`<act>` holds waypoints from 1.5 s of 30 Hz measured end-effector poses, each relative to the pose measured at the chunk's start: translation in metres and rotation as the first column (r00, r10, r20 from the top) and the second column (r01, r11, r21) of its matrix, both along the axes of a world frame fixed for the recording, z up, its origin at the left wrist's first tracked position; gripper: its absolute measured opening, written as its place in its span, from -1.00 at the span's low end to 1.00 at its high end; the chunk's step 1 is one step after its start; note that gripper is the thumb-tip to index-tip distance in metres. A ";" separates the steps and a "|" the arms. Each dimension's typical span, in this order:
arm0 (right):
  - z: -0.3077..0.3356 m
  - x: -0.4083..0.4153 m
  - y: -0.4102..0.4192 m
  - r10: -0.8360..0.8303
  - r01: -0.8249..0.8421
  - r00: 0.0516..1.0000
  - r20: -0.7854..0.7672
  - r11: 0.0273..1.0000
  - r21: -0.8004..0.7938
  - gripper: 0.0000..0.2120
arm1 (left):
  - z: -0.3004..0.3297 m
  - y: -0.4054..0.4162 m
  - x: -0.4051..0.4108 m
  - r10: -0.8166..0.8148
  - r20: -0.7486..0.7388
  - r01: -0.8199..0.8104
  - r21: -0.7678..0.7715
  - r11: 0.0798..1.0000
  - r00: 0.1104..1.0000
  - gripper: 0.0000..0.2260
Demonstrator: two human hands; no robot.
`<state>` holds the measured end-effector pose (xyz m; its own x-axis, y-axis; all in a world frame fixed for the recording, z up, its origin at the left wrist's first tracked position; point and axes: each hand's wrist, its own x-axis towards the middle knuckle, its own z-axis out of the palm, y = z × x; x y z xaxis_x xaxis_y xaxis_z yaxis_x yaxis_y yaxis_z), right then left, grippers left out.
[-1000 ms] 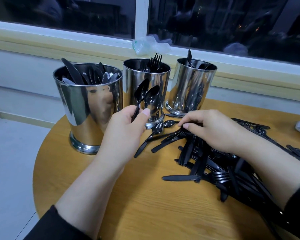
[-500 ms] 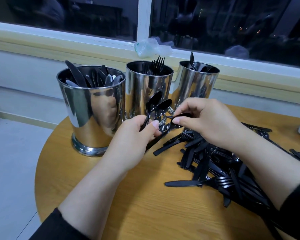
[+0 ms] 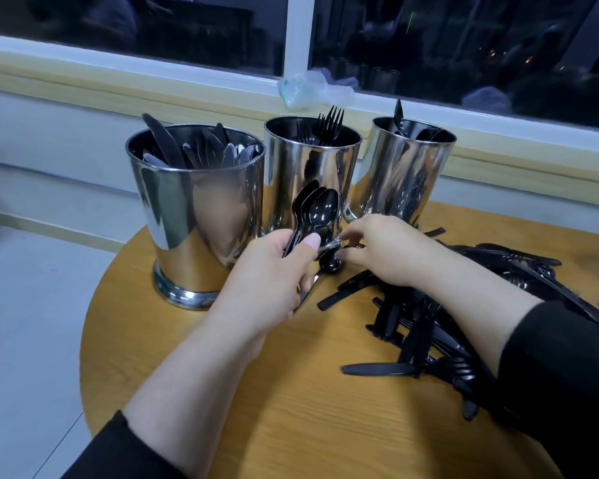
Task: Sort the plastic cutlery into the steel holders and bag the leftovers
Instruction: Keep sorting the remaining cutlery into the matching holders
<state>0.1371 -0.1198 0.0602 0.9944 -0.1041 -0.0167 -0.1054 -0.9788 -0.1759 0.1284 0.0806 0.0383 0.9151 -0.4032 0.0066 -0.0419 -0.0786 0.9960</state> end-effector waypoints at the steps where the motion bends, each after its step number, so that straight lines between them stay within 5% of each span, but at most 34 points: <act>1: -0.002 0.003 0.003 -0.004 0.004 1.000 0.011 1.000 -0.027 -0.55 | -0.001 0.001 0.001 0.009 0.015 -0.009 0.005 1.000 1.000 -0.63; 9: -0.019 0.013 0.007 0.008 -0.006 1.000 0.016 0.994 -0.110 -0.72 | -0.004 0.004 0.006 0.048 0.086 -0.049 0.010 0.999 0.995 -0.57; 14: -0.009 0.002 -0.004 -0.012 0.010 0.999 0.041 0.998 0.069 -0.94 | -0.003 0.003 0.005 0.064 0.087 -0.065 0.011 0.998 0.994 -0.59; 22: 0.030 -0.040 -0.028 -0.039 -0.061 0.966 0.257 0.928 0.369 -0.89 | 0.000 0.002 0.003 0.077 0.171 -0.090 0.070 0.994 0.982 -0.62; 27: 0.039 -0.055 -0.017 0.007 -0.186 0.942 0.337 0.844 0.503 -0.94 | 0.002 -0.004 -0.005 -0.044 -0.032 0.043 -0.044 0.998 0.999 -0.70; 32: 0.033 -0.046 -0.005 -0.019 -0.215 0.899 0.438 0.852 0.477 -0.92 | 0.005 -0.010 -0.016 -0.211 -0.209 0.176 -0.173 0.969 0.955 -0.76; 39: 0.036 -0.027 -0.023 -0.109 -0.107 0.890 0.443 0.894 0.435 -0.93 | -0.001 -0.011 -0.008 -0.151 -0.272 0.099 -0.195 0.976 0.950 -0.68; 42: 0.027 -0.015 -0.039 -0.102 0.047 0.962 0.253 0.976 0.212 -0.85 | -0.004 -0.010 -0.005 -0.144 -0.237 0.095 -0.207 0.974 0.961 -0.74; 45: 0.010 0.000 -0.038 -0.014 0.015 1.000 0.025 0.999 -0.037 -0.65 | -0.006 -0.010 -0.003 -0.137 -0.241 0.089 -0.200 0.976 0.961 -0.78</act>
